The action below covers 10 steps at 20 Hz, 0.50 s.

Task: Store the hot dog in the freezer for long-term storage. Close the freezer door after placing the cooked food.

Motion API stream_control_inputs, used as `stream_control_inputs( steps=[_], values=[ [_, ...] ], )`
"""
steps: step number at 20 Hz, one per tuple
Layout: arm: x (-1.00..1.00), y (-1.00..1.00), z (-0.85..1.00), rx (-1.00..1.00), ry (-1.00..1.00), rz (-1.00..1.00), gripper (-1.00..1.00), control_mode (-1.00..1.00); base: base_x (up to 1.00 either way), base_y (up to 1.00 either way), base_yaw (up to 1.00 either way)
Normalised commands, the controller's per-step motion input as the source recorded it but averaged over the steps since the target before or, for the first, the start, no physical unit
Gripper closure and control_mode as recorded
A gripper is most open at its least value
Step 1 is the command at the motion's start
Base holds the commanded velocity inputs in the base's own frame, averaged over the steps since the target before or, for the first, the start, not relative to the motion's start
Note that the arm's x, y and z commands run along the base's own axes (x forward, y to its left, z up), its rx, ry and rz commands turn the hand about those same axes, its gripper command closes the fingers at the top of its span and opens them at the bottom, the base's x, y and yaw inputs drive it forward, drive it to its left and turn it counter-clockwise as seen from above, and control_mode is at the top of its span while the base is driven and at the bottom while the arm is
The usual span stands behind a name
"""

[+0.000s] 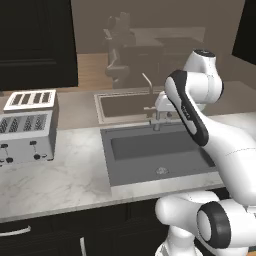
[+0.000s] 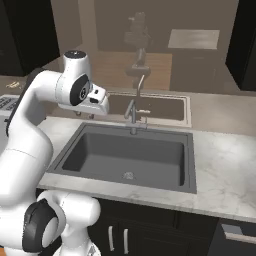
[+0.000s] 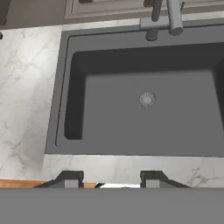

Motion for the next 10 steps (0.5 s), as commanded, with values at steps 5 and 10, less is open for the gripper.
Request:
stream_control_inputs(
  steps=[5, 10],
  values=[
    [-0.02, 0.0, 0.0, 0.0, 0.0, 0.0, -1.0, -1.0, 0.0, 0.0, 0.0],
    [0.0, 0.0, 0.0, 0.0, 0.0, 0.0, -1.0, 1.0, -0.29, 0.0, 0.0]
  ],
)
